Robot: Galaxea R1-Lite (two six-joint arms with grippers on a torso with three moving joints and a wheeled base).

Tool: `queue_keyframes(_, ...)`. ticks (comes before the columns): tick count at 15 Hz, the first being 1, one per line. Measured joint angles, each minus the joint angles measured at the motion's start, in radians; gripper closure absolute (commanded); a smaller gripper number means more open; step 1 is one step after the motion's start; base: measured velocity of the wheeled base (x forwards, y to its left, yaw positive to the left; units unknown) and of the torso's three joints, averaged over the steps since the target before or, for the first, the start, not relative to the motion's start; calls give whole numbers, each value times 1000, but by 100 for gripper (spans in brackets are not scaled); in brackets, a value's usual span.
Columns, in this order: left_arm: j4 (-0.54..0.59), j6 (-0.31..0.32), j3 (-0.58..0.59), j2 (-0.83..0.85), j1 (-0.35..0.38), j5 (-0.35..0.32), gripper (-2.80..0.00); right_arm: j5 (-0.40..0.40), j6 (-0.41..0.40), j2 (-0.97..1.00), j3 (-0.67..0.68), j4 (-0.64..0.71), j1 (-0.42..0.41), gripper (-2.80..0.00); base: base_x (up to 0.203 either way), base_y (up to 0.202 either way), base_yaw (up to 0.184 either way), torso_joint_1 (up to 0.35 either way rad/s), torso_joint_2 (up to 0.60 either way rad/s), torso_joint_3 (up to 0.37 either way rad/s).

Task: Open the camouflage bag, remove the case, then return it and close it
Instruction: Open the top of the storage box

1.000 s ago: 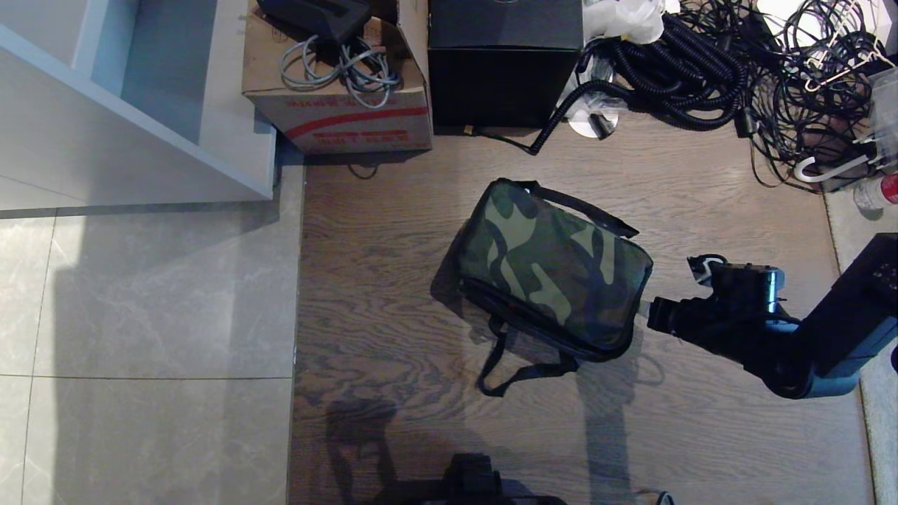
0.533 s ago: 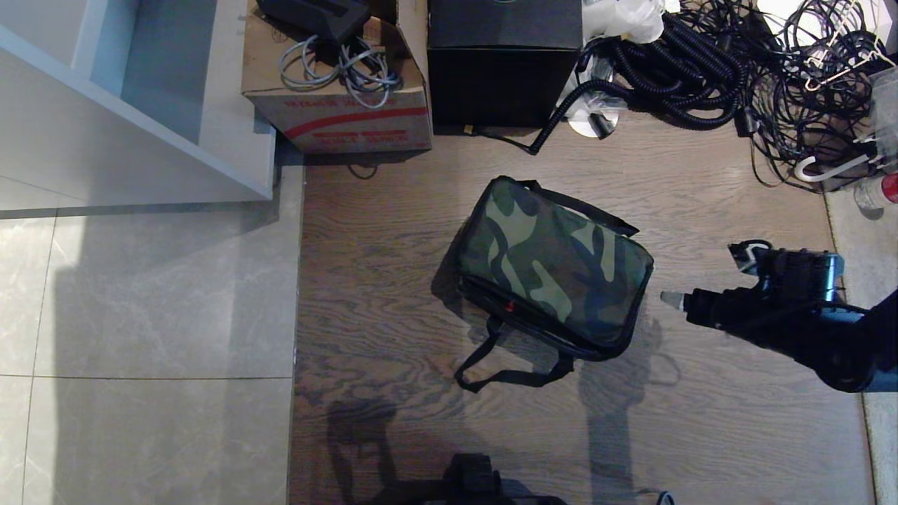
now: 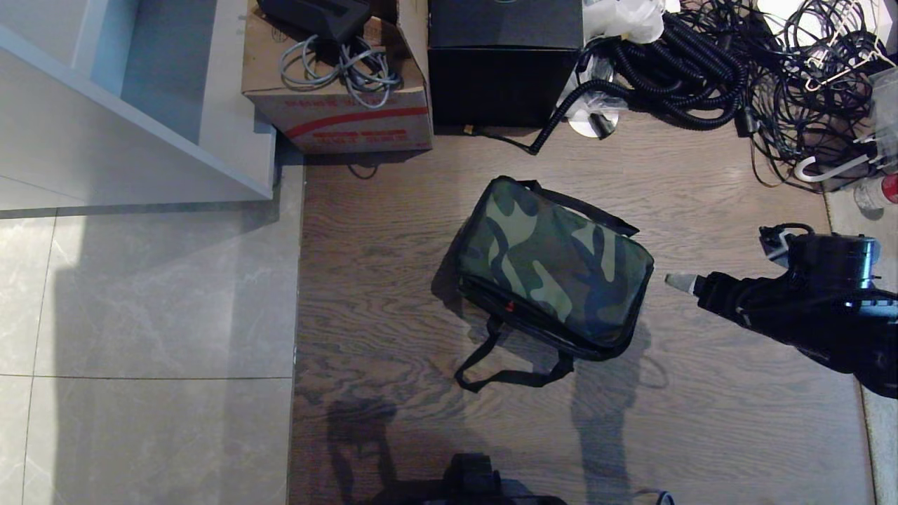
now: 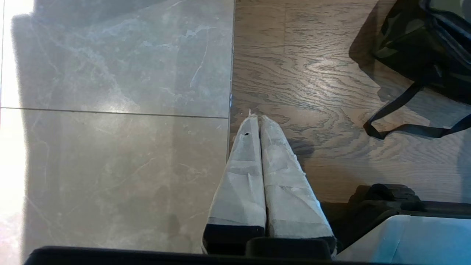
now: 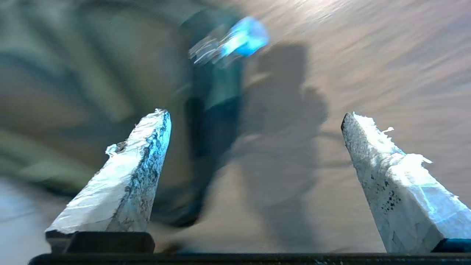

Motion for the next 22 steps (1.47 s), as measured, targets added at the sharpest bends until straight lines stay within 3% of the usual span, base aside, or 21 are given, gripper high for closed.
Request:
queue_keyframes(3, 0, 0, 0, 0, 1, 0, 0, 13, 183, 1, -1, -1, 104, -280, 0, 0, 0, 0, 0, 0)
queue_keyframes(7, 0, 0, 0, 0, 0, 0, 0, 62, 378, 49, -40, -22, 165, -280, 0, 0, 0, 0, 0, 0)
queue_keyframes(14, 0, 0, 0, 0, 0, 0, 0, 67, 397, 159, -61, -115, 200, -280, 0, 0, 0, 0, 0, 0)
queue_keyframes(22, 0, 0, 0, 0, 0, -1, 0, 71, 376, 187, -48, -107, 214, -280, 0, 0, 0, 0, 0, 0)
